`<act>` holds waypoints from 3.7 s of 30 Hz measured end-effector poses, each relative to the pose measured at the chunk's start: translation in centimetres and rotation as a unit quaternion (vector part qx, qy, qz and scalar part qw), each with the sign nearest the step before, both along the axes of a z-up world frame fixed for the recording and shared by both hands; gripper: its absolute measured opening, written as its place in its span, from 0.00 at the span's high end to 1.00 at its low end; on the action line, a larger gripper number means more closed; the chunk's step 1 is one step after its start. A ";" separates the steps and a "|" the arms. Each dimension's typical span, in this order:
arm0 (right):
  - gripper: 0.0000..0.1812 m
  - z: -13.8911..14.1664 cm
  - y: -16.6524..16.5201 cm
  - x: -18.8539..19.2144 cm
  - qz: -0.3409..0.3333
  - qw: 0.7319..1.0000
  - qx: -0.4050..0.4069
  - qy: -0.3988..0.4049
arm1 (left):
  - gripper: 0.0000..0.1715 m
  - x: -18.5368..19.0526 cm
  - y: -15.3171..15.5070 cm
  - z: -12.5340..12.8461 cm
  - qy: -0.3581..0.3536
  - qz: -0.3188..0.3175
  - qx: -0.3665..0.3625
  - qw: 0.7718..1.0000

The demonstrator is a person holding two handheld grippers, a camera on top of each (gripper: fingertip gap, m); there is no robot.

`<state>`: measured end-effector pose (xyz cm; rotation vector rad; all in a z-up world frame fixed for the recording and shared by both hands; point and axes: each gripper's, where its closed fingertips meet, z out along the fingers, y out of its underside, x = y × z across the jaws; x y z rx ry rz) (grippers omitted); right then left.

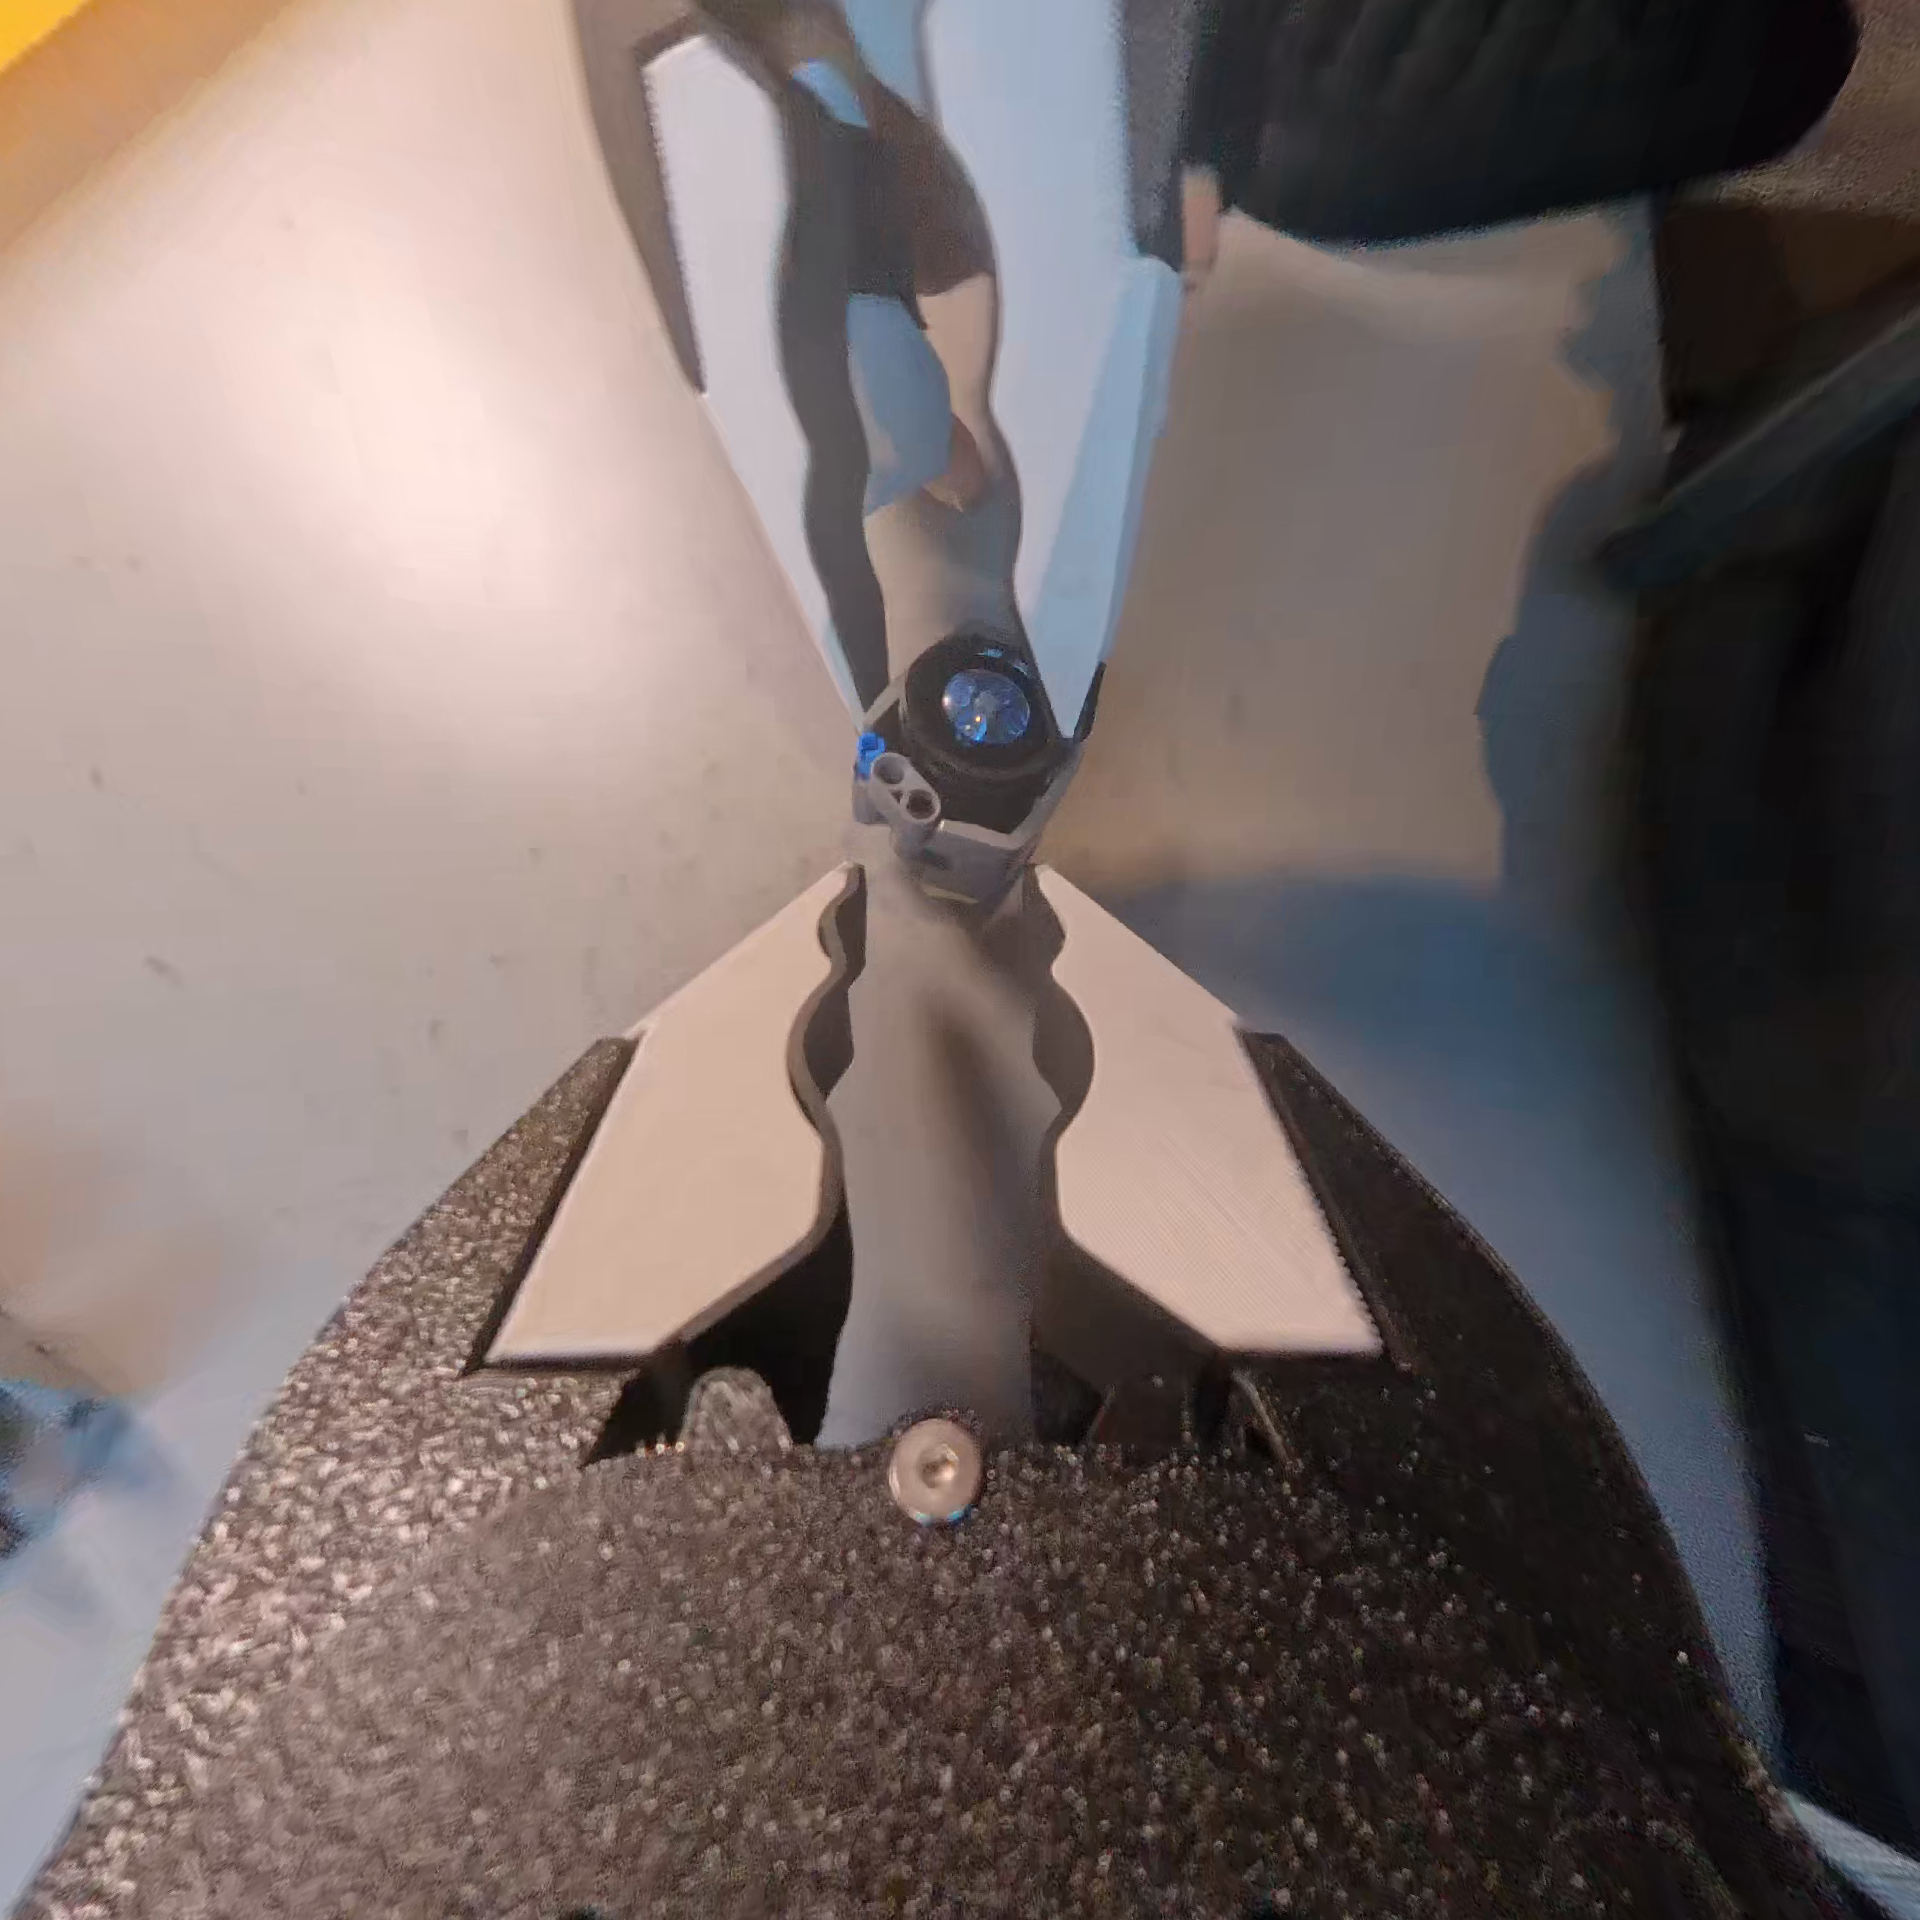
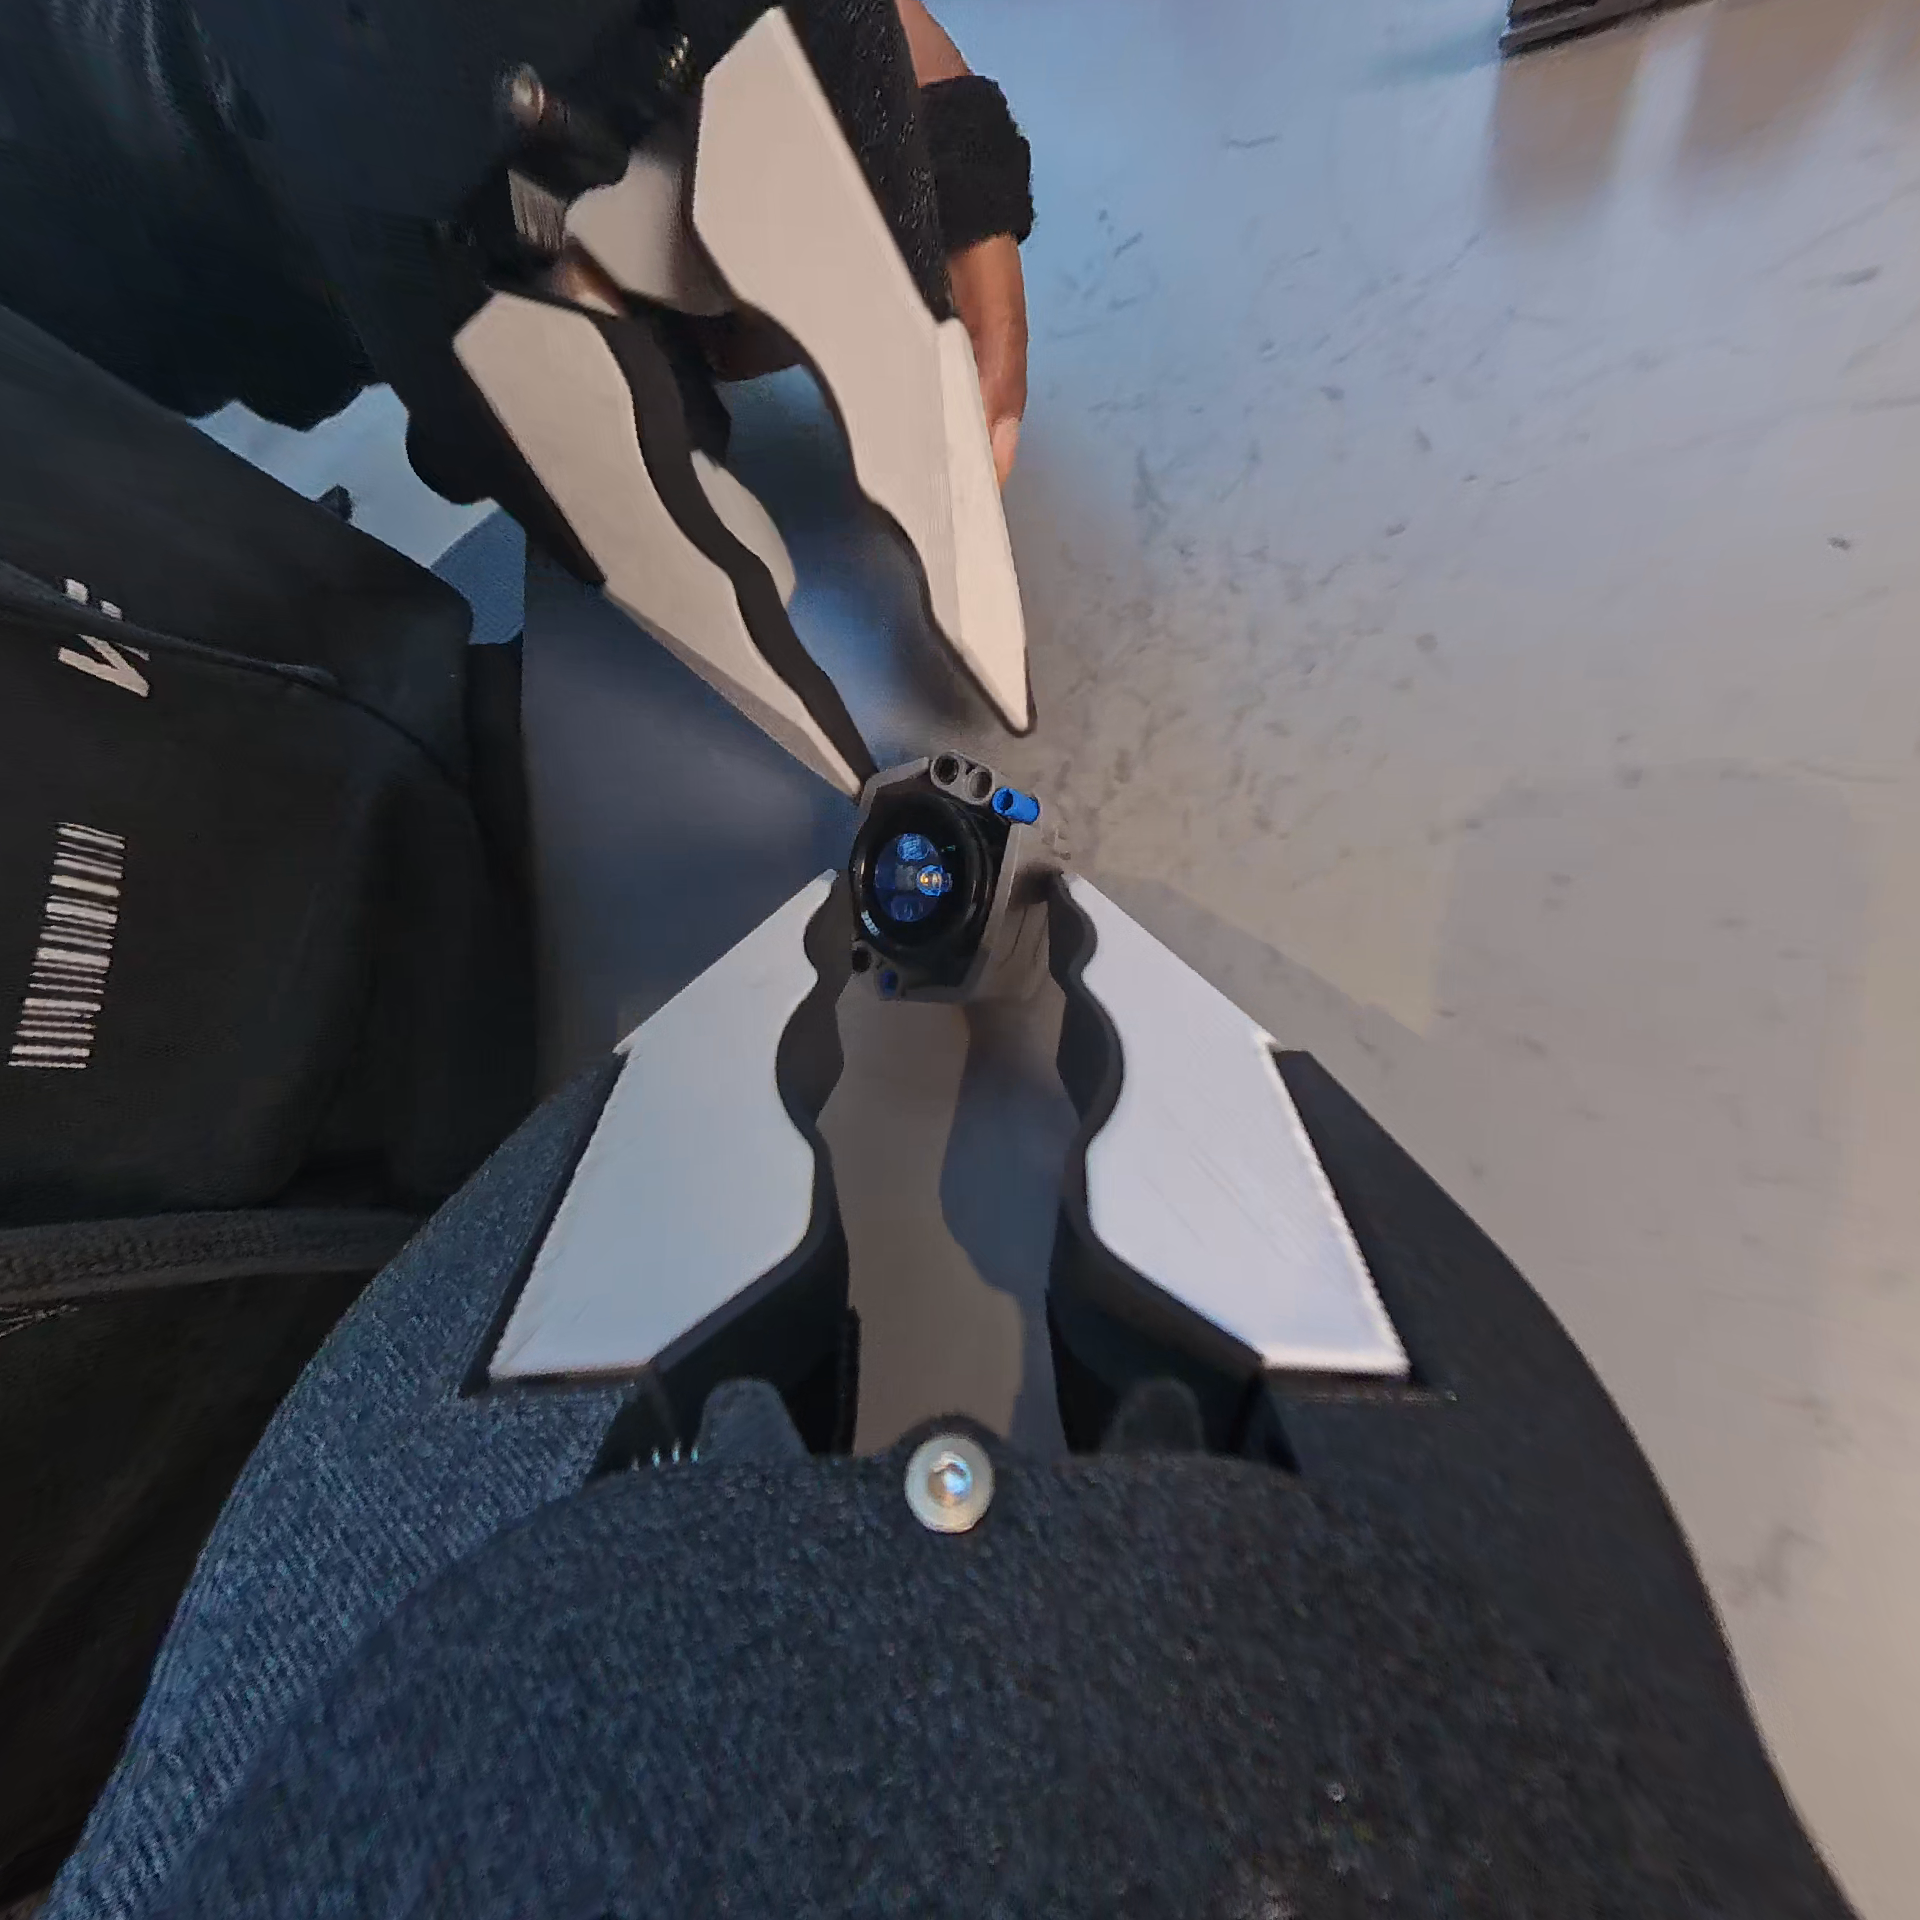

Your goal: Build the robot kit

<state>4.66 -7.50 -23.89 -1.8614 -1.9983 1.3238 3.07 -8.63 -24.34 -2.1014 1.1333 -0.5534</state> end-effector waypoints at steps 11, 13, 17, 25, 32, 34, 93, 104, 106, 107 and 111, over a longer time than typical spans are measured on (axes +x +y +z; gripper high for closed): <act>0.83 0.5 -0.5 0.2 -0.021 0.981 0.153 0.114 | 0.88 1.3 -0.6 0.8 -0.197 0.112 -0.199 0.954; 0.83 0.5 -0.5 0.5 -0.022 0.978 0.169 0.118 | 0.88 1.5 -0.7 0.8 -0.193 0.106 -0.199 0.955; 0.83 0.5 -0.5 0.9 -0.022 0.982 0.154 0.108 | 0.89 1.9 -0.6 0.8 -0.190 0.094 -0.185 0.960; 0.75 -0.2 -0.6 1.9 -0.018 0.999 0.024 0.014 | 1.00 2.2 -0.4 0.4 -0.129 0.081 -0.091 0.984; 0.76 -0.4 -1.6 2.0 0.019 0.999 0.048 -0.008 | 0.91 2.1 -0.9 1.4 -0.193 0.079 -0.146 0.967; 0.77 -0.1 -1.6 1.8 0.021 0.997 0.074 0.025 | 0.87 2.2 -1.1 1.5 -0.216 0.078 -0.169 0.959; 0.83 5.3 -1.5 1.2 0.015 0.979 0.024 0.202 | 0.86 2.3 -0.8 7.0 -0.202 -0.055 0.065 0.976; 0.83 2.9 -2.3 1.1 0.069 0.995 0.065 0.027 | 0.86 1.9 -1.6 4.4 -0.090 -0.079 0.077 0.990; 0.83 2.2 -2.6 1.3 0.088 0.994 0.071 -0.004 | 0.86 2.0 -1.8 3.6 -0.094 -0.078 0.061 0.991; 0.83 1.8 -2.5 1.3 0.097 0.992 0.078 -0.009 | 0.86 2.0 -1.8 3.3 -0.103 -0.070 0.048 0.991; 0.83 1.9 -1.9 0.5 0.093 0.993 0.071 0.015 | 0.86 1.3 -1.1 3.2 -0.147 -0.030 0.005 0.989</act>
